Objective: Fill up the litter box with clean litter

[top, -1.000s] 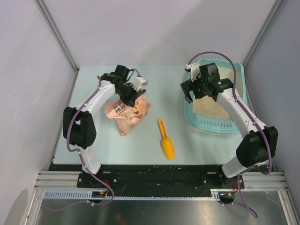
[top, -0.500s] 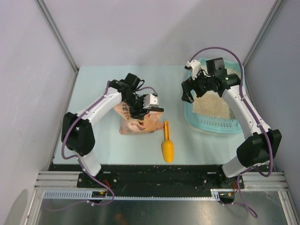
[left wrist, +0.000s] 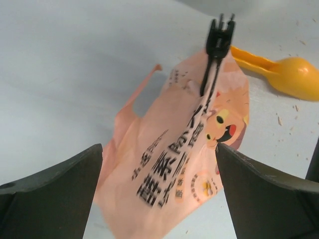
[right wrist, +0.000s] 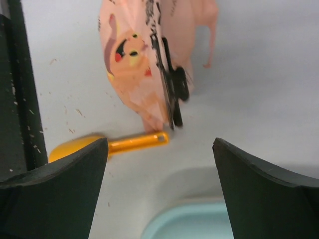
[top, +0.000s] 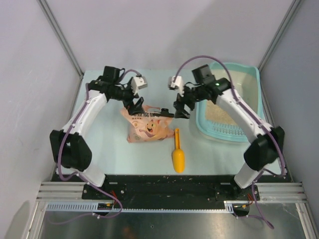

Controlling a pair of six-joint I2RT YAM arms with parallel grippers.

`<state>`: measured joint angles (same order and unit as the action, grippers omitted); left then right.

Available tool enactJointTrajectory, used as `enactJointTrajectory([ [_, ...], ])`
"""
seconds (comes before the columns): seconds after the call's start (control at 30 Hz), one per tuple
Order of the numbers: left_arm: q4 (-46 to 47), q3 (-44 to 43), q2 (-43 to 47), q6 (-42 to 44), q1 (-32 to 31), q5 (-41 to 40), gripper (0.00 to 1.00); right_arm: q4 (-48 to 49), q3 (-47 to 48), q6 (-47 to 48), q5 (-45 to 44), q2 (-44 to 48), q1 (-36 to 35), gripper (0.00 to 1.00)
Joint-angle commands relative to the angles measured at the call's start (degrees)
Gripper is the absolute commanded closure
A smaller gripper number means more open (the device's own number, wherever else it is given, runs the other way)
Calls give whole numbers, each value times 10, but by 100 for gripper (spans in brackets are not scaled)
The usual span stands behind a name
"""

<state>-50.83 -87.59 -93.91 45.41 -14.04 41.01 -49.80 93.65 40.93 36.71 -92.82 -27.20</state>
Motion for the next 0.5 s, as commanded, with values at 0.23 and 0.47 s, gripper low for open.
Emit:
enactJointTrajectory([
  [0.23,91,80,142,-132,30,-7,2,-60,143,8,87,-164,-21,18],
  [0.47,92,115,167,-161,30,22,5,-136,207,50,128,-214,-25,31],
])
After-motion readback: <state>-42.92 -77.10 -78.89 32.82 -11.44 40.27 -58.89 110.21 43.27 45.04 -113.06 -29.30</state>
